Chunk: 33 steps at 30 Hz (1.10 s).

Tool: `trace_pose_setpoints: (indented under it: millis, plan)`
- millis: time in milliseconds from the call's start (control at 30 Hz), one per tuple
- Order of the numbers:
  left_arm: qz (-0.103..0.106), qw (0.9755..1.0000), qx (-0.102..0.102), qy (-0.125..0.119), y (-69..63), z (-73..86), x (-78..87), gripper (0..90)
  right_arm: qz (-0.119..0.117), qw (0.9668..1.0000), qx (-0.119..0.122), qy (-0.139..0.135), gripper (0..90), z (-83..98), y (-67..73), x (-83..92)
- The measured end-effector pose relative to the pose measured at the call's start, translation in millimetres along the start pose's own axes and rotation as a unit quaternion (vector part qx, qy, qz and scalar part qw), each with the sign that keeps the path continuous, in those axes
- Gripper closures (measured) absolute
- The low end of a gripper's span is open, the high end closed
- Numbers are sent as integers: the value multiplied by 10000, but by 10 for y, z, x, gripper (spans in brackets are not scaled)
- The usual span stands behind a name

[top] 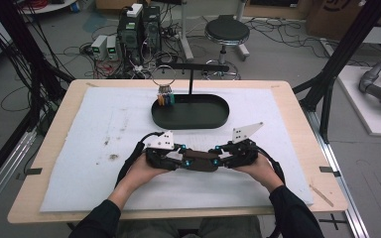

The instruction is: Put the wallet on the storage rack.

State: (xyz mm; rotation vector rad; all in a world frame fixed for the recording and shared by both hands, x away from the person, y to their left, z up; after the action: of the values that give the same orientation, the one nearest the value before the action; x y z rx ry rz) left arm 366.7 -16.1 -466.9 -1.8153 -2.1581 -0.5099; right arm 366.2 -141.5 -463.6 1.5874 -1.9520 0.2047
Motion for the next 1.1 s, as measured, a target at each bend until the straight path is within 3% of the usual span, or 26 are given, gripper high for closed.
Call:
trace_pose_setpoints:
  millis: [67,167,267,367,467,600,700,833,1100]
  plan:
    - [-58,10000,-52,-12,12,-8,6,661,105,9998,-72,-159,453,-35,-22,36]
    - [-162,9998,-96,11,43,-6,28,668,151,9984,-204,-499,377,-102,-72,156]
    - [-270,9996,-67,-28,85,-21,70,672,388,9953,-451,-770,324,-119,-194,299]
    - [-447,9989,-104,-47,138,-88,129,672,908,9881,-724,-1013,298,-110,-369,439]
    - [-561,9982,-132,-185,194,-211,209,675,1566,9737,-1099,-1237,297,-59,-579,581]
    - [-751,9965,-259,-250,251,-336,320,675,2146,9599,-1210,-1338,297,-3,-718,703]
    - [-958,9946,-246,-309,334,-405,408,676,2371,9518,-1304,-1446,297,-2,-769,773]
    - [-1133,9925,-203,-414,433,-488,486,677,2522,9463,-1345,-1510,297,3,-803,825]
    - [-1349,9892,-374,-422,594,-669,588,679,2701,9386,-1455,-1579,291,20,-868,885]
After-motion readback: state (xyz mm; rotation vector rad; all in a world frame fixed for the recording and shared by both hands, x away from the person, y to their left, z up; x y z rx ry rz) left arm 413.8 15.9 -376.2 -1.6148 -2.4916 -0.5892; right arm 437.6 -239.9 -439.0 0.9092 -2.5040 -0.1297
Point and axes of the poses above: each handheld gripper's, and its own axes: x roughly backward along the jaws, z roughly out of its underside, y roughly to its left, the point moved 10 cm from there along -x, roughly forward along the jaws, and after that the axes turned 6 degrees about -x, right-handed, at the moved point
